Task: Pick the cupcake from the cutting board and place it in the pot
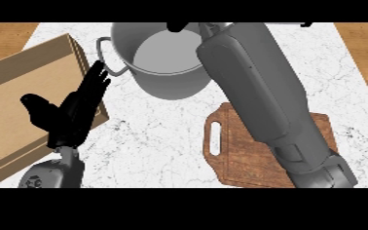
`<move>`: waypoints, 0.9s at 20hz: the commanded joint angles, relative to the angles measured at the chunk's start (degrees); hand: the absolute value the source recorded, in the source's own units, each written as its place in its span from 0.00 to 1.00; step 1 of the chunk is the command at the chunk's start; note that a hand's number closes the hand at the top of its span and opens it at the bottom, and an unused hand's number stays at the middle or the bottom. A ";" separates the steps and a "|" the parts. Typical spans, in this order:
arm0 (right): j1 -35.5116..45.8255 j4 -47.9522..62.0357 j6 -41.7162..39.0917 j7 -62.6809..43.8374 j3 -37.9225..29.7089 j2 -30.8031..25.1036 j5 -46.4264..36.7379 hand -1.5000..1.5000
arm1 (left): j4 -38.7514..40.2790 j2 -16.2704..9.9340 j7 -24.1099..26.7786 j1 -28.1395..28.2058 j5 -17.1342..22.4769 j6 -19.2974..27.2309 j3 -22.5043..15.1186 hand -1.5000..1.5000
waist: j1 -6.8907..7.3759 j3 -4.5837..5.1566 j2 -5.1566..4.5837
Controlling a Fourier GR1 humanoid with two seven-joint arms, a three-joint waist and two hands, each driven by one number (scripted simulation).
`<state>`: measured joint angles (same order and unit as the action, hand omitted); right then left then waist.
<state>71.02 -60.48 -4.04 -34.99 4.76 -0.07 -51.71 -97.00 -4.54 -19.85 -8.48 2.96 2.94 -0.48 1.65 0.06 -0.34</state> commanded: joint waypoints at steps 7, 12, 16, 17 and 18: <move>6.27 23.92 6.26 9.64 0.09 0.07 5.96 1.00 | -3.01 0.49 -2.43 -0.52 -0.31 0.43 -0.99 0.50 | 1.37 -0.02 -0.22; 5.59 30.10 11.86 5.68 -1.71 0.07 16.49 0.00 | 2.04 1.49 2.58 -1.14 -1.13 -0.68 -2.09 0.50 | 2.97 0.05 -0.82; 7.15 32.64 13.54 8.76 -3.50 0.07 24.56 0.00 | 2.26 1.30 1.82 -1.72 -0.60 -0.65 -1.35 0.50 | 3.03 0.02 -0.78; 7.00 32.81 15.17 11.10 -5.44 0.07 24.97 0.00 | 4.64 1.37 2.28 -3.27 -0.85 -0.20 -0.64 0.50 | 2.27 0.00 -0.92; 6.85 32.14 16.44 12.06 -5.91 0.07 26.73 0.00 | 0.18 1.65 -2.00 -2.75 -0.15 -0.26 -1.98 0.50 | 2.48 -0.05 -0.56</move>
<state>77.28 -30.01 9.14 -25.90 1.14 0.00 -30.68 -95.40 -3.22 -19.44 -10.51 2.32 2.63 -1.98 4.03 0.06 -1.00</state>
